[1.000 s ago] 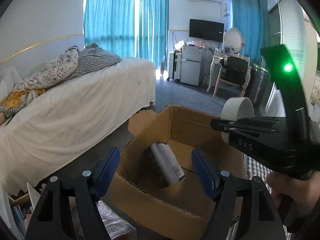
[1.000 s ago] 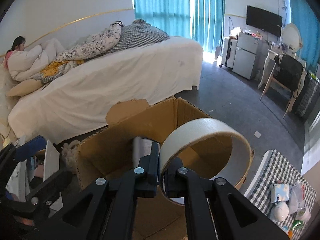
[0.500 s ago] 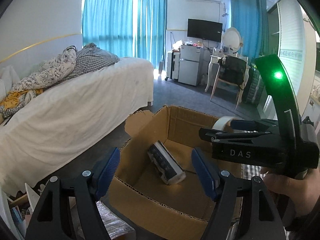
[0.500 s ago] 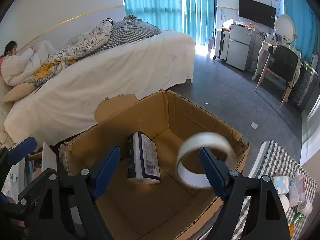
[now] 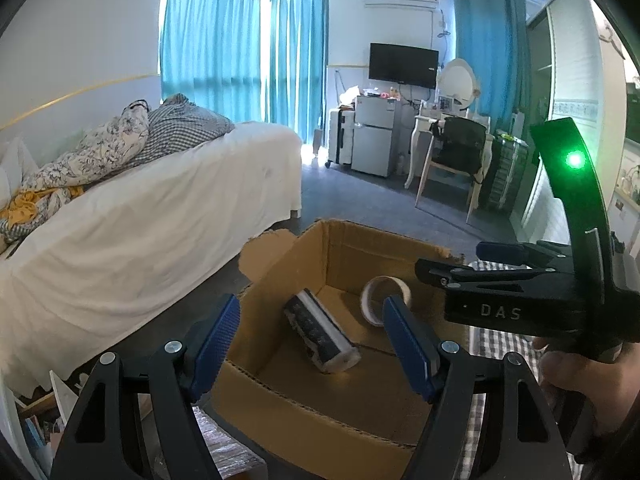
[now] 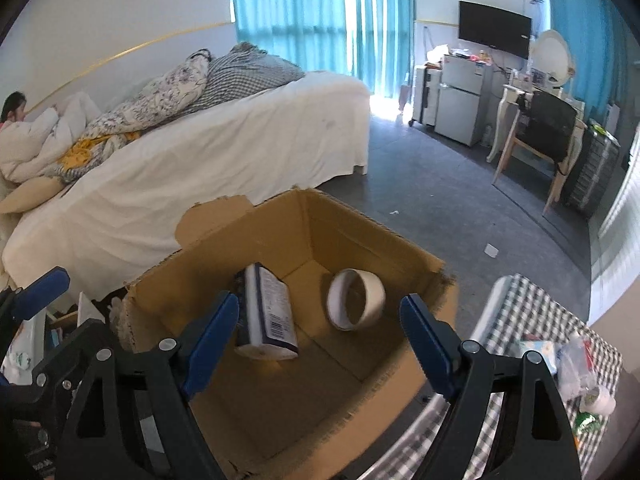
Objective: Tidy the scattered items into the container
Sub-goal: 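Return to the table and grasp the orange with the right tool, then grasp the white figurine with the left tool, then carry figurine to the box and release it with left tool while right carries orange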
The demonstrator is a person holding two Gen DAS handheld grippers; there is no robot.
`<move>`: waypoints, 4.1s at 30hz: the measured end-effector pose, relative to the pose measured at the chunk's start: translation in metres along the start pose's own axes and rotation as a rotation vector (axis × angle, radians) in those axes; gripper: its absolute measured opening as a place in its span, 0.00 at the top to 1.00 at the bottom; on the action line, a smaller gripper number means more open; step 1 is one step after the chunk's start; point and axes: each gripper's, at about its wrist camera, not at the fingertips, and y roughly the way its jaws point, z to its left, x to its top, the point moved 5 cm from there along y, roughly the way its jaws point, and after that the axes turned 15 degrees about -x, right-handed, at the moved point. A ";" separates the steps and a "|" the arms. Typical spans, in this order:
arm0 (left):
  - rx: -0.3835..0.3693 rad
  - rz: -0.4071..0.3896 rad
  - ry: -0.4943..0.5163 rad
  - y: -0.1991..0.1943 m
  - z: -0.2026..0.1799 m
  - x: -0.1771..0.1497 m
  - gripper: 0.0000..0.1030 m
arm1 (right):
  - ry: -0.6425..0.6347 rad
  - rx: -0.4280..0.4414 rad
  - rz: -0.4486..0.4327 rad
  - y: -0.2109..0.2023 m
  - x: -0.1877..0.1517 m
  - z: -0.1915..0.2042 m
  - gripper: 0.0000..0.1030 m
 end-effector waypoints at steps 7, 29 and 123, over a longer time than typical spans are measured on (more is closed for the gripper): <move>-0.043 -0.006 0.038 0.001 -0.040 0.004 0.26 | 0.052 -0.061 -0.018 -0.024 -0.013 -0.049 0.19; -0.204 0.074 0.251 0.068 -0.241 -0.023 0.00 | 0.331 -0.373 0.090 -0.064 -0.138 -0.303 0.00; -0.311 0.179 0.230 0.138 -0.330 -0.071 0.36 | 0.315 -0.206 0.131 -0.070 -0.219 -0.311 0.44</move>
